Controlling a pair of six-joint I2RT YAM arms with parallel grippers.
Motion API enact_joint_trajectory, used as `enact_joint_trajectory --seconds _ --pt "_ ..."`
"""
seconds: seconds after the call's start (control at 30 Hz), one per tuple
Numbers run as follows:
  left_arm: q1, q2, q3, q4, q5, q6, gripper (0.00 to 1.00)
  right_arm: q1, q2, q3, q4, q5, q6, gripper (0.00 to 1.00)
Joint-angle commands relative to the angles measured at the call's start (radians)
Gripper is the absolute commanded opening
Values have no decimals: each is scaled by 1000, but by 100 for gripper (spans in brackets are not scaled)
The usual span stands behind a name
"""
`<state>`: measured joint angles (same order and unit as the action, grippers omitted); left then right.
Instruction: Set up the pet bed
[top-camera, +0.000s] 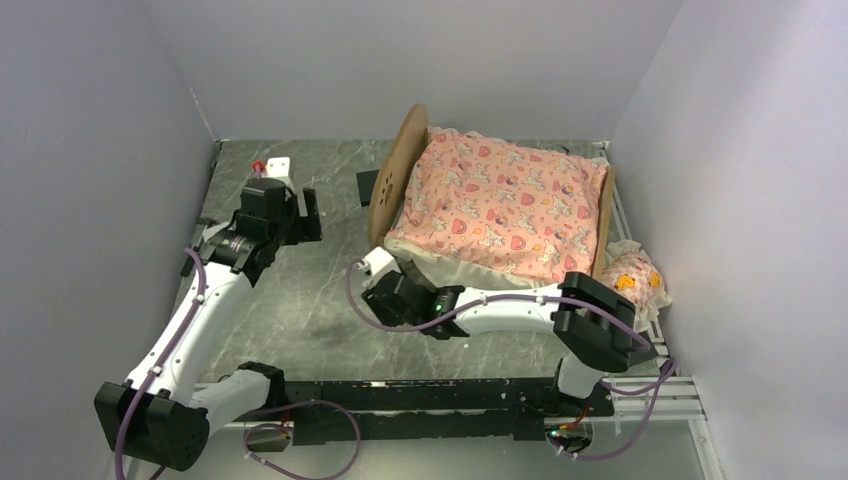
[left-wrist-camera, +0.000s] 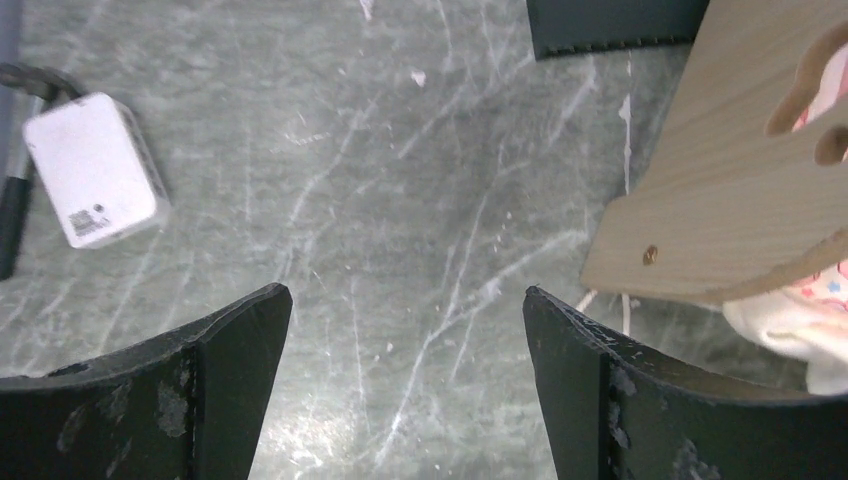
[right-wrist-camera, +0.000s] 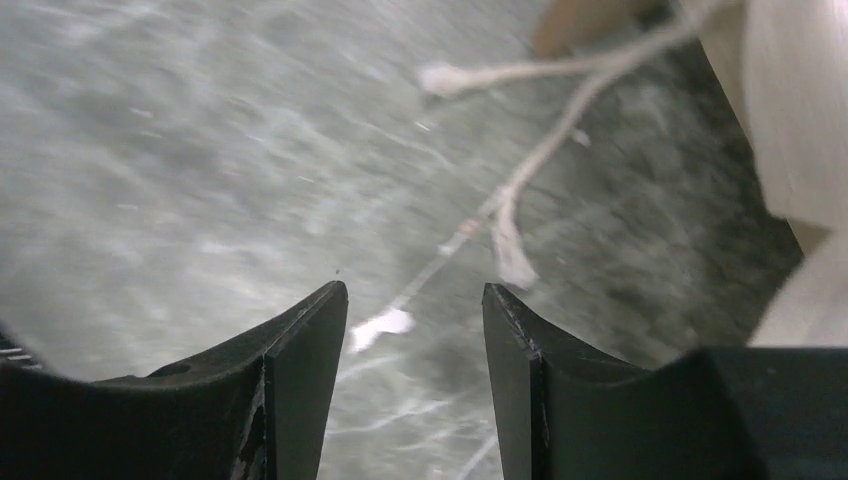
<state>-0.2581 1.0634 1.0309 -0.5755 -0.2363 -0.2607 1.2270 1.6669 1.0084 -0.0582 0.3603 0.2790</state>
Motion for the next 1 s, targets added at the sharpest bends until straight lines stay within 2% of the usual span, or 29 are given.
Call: enact_joint_trajectory --seconds 0.0,0.2,0.37,0.43,0.5,0.57,0.63,0.83,0.97 --pt "4 6 -28 -66 129 -74 90 -64 5 -92 91 14 26 57" --pt "-23 11 -117 -61 280 -256 85 -110 51 -149 201 17 41 60" --pt "-162 35 -208 8 239 -359 85 -142 69 -184 278 -44 19 57" --pt "-217 53 -237 46 178 -384 85 -144 74 -194 303 -83 3 51" --pt "-255 76 -258 92 149 -394 85 -144 73 -200 311 -129 -3 35" --pt "-286 114 -273 139 125 -389 85 -144 54 -212 313 -149 8 14" --pt "-316 141 -285 175 95 -375 85 -144 21 -234 319 -144 24 0" --pt "-375 200 -324 280 14 -334 83 -144 -65 -290 341 -127 82 0" --pt "-404 228 -352 341 -23 -314 78 -144 -110 -311 360 -122 103 0"
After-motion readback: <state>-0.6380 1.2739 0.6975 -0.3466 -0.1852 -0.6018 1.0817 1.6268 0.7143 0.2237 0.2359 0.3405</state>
